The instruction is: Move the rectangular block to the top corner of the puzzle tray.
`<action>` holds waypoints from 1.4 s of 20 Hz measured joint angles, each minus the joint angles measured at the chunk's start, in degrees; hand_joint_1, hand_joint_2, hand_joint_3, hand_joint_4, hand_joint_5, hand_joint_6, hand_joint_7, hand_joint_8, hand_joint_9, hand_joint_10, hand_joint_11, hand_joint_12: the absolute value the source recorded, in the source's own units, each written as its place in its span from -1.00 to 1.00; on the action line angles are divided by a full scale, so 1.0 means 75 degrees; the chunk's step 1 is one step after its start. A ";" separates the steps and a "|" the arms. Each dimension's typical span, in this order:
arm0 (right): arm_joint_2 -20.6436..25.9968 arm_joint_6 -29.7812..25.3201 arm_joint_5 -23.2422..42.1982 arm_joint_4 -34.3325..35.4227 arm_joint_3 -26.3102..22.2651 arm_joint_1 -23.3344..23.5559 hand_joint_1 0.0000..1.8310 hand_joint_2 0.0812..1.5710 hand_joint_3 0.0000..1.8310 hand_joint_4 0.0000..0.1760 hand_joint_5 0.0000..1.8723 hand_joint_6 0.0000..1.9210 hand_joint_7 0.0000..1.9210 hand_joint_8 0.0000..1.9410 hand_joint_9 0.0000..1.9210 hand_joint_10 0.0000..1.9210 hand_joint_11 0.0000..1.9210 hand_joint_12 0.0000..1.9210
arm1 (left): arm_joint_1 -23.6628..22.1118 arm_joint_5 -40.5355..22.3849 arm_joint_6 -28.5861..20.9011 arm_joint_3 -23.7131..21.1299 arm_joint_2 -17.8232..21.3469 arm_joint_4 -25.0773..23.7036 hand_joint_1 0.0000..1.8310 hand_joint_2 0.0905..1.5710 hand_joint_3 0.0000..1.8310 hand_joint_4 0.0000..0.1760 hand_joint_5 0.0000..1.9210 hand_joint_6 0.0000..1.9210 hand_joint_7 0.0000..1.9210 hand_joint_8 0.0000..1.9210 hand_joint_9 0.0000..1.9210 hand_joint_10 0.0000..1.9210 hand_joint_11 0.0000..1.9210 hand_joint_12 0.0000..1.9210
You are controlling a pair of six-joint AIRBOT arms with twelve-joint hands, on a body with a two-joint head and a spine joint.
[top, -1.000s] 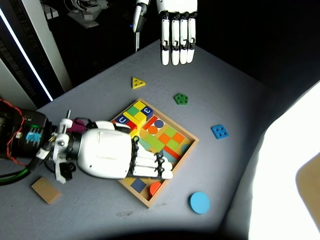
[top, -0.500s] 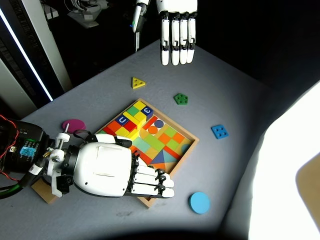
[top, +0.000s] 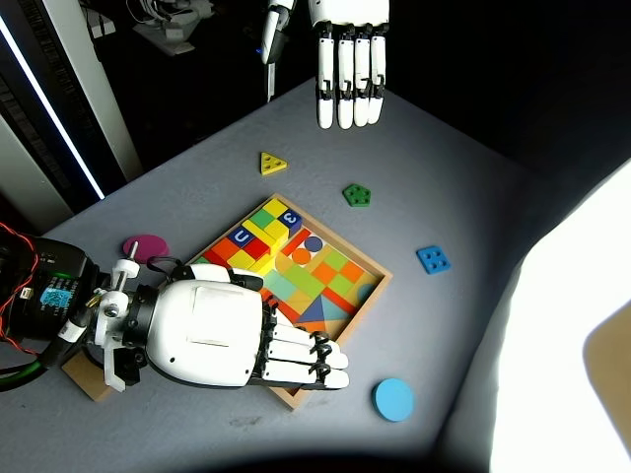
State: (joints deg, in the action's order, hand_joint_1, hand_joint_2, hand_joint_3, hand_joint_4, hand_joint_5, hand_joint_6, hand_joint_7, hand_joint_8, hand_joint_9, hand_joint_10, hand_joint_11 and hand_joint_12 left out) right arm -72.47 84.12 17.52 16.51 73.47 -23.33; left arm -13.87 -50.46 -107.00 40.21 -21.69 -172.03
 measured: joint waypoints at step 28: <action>-0.0259 -0.0009 0.0140 -0.0169 0.0478 -0.0108 -1.00 0.44 -1.00 -1.00 -0.26 -0.63 -0.80 -0.98 -1.00 -1.00 -1.00 -1.00 | 0.0000 0.0000 0.0000 -0.0006 0.0000 0.0000 -1.00 0.61 -1.00 -0.85 -0.85 -0.99 -0.90 -1.00 -0.94 -1.00 -1.00 -0.62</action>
State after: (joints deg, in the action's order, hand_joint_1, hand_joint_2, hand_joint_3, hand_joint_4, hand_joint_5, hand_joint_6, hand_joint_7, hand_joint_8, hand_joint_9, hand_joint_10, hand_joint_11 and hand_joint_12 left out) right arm -74.41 84.05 18.57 15.25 77.06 -24.14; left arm -13.87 -50.46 -107.00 40.16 -21.69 -172.03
